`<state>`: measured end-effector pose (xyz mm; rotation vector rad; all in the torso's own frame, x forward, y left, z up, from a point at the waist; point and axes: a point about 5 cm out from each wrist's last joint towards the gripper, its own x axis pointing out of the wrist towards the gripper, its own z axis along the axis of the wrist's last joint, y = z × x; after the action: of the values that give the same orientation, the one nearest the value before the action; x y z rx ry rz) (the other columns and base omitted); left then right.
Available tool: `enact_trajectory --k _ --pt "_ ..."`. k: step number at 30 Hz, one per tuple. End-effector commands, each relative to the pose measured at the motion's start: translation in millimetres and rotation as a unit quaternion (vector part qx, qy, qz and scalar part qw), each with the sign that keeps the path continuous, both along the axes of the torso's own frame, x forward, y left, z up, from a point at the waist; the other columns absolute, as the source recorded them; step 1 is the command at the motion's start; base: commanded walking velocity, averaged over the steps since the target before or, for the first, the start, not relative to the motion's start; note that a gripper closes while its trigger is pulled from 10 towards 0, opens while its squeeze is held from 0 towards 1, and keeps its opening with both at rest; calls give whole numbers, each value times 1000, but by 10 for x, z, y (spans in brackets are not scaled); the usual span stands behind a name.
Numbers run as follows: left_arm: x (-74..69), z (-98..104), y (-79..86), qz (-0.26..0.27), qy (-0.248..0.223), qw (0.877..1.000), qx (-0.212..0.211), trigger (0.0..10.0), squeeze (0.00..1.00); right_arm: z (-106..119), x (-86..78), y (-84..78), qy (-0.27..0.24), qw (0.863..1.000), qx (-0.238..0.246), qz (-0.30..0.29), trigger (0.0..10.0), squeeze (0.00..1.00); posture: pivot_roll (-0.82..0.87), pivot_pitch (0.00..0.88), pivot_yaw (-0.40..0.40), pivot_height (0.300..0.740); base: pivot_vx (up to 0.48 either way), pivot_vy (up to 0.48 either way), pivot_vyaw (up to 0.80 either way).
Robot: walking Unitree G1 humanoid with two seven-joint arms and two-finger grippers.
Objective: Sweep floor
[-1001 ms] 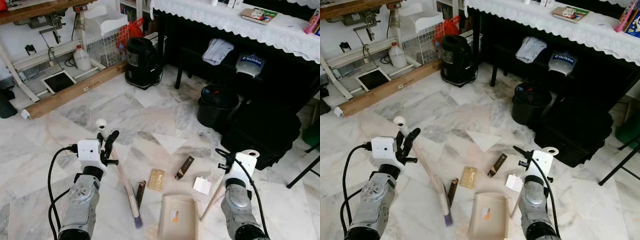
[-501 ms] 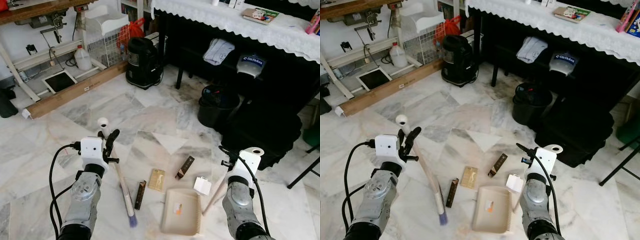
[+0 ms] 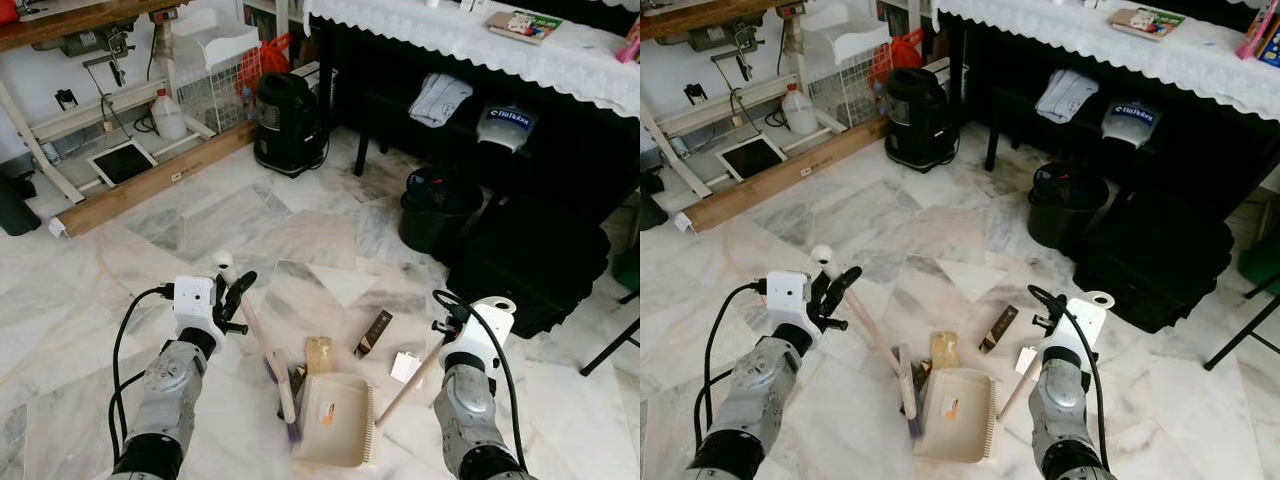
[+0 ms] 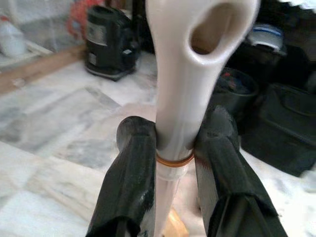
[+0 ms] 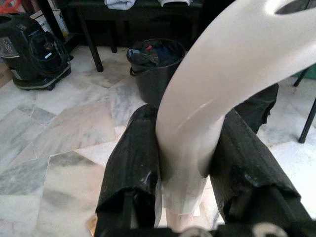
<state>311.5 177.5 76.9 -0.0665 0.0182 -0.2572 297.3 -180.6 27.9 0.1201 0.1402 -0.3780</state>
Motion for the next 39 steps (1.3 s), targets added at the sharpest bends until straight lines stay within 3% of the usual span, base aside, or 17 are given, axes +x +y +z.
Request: enact_trajectory --k 1,7,16,23,31,39 --pt "-43 -57 -37 -30 25 999 -23 10000 0 38 27 -16 -8 1000 -2 -2 10000 0 68 88 -49 740 0 0 0" --pt "-58 -64 -50 -73 29 997 -20 10000 0 26 16 -61 1 1000 -17 -13 10000 0 72 91 -52 740 0 0 0" --pt "10 81 -49 -42 -10 999 -6 10000 0 46 -15 -153 -2 999 -31 -41 10000 0 60 91 -54 740 0 0 0" --pt "-13 115 -70 -45 -21 999 1 10000 0 -21 -64 -215 29 996 -51 -63 10000 0 62 93 -54 740 0 0 0" --pt "64 357 112 16 -75 997 14 10000 0 -119 -121 -221 57 995 -32 -82 10000 0 70 97 -48 740 0 0 0" --pt "73 381 211 55 -88 994 41 10000 0 -129 -131 -222 62 993 -38 -88 10000 0 67 95 -45 740 0 0 0"
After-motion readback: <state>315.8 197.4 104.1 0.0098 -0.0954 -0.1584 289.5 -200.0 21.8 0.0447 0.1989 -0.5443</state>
